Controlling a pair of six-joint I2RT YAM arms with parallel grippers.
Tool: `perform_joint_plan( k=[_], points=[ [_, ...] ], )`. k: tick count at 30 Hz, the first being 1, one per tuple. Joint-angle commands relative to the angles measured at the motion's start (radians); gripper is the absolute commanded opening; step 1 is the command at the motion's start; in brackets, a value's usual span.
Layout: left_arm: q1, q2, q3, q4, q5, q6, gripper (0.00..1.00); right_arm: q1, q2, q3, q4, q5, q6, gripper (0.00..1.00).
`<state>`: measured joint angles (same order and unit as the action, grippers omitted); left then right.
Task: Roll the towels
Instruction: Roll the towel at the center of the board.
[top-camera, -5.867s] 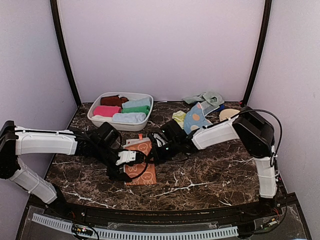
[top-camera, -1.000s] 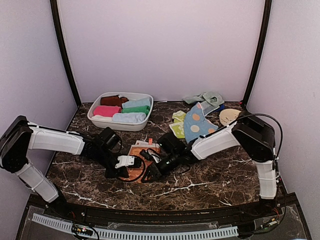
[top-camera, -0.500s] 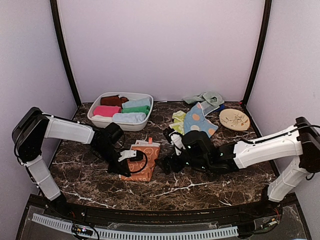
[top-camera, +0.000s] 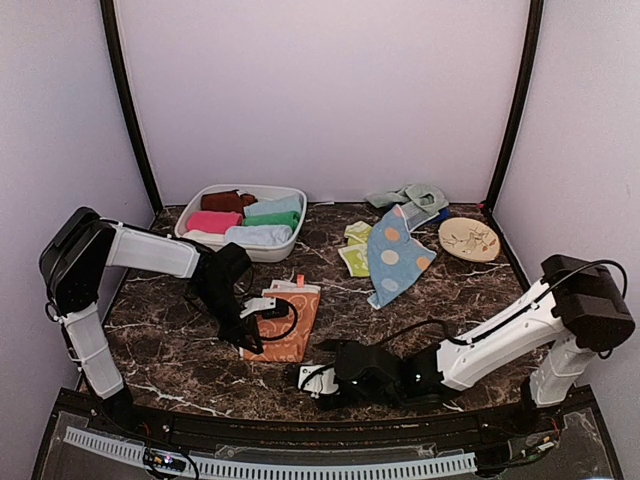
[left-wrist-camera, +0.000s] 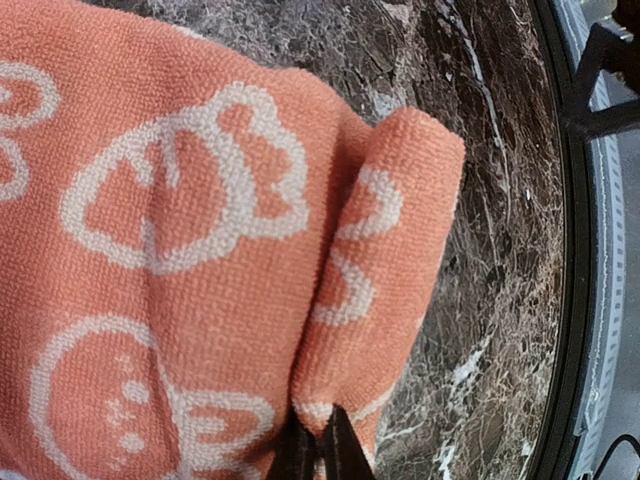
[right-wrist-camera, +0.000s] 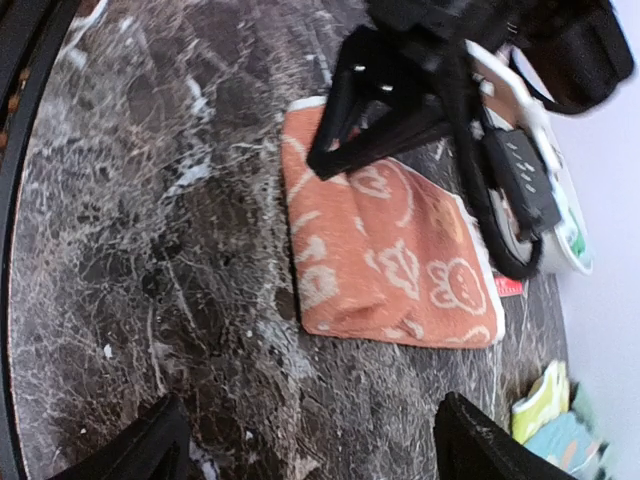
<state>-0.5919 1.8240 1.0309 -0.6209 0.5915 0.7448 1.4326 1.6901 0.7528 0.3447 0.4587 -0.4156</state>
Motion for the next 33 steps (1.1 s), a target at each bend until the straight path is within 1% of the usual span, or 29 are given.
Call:
perform_joint_plan(
  k=[1,7,10,14,17,19,22,25,26,29,32,33],
  points=[
    [0.001,0.059,-0.021,-0.071,-0.084,0.030,0.00,0.013,0.121,0.107,0.104,0.045,-0.266,0.79],
    [0.003,0.063,-0.010,-0.087,-0.089,0.042,0.00,0.002,0.303,0.226,0.182,0.044,-0.383,0.65],
    [0.004,0.066,-0.003,-0.092,-0.088,0.044,0.00,-0.018,0.349,0.258,0.183,0.028,-0.396,0.58],
    [0.006,0.072,0.010,-0.103,-0.086,0.055,0.00,-0.053,0.384,0.282,0.155,0.016,-0.365,0.51],
    [0.006,0.071,0.019,-0.121,-0.075,0.073,0.01,-0.080,0.402,0.291,0.125,0.006,-0.311,0.44],
    [0.007,0.065,0.023,-0.131,-0.062,0.083,0.01,-0.095,0.410,0.296,0.097,-0.007,-0.268,0.38],
    [0.010,0.051,0.024,-0.129,-0.065,0.088,0.04,-0.102,0.406,0.297,0.046,-0.045,-0.205,0.25],
    [0.021,0.036,0.023,-0.123,-0.062,0.091,0.12,-0.107,0.408,0.307,-0.004,-0.075,-0.138,0.16],
    [0.024,0.026,0.022,-0.119,-0.060,0.090,0.16,-0.111,0.409,0.314,-0.023,-0.089,-0.112,0.12],
    [0.050,-0.026,0.013,-0.102,-0.054,0.084,0.37,-0.128,0.391,0.338,-0.101,-0.172,-0.013,0.01],
    [0.124,-0.140,-0.045,-0.064,-0.010,0.086,0.43,-0.140,0.363,0.343,-0.145,-0.241,0.092,0.00],
    [0.141,-0.181,-0.074,-0.048,-0.010,0.092,0.47,-0.143,0.356,0.341,-0.155,-0.262,0.120,0.00]
  ],
)
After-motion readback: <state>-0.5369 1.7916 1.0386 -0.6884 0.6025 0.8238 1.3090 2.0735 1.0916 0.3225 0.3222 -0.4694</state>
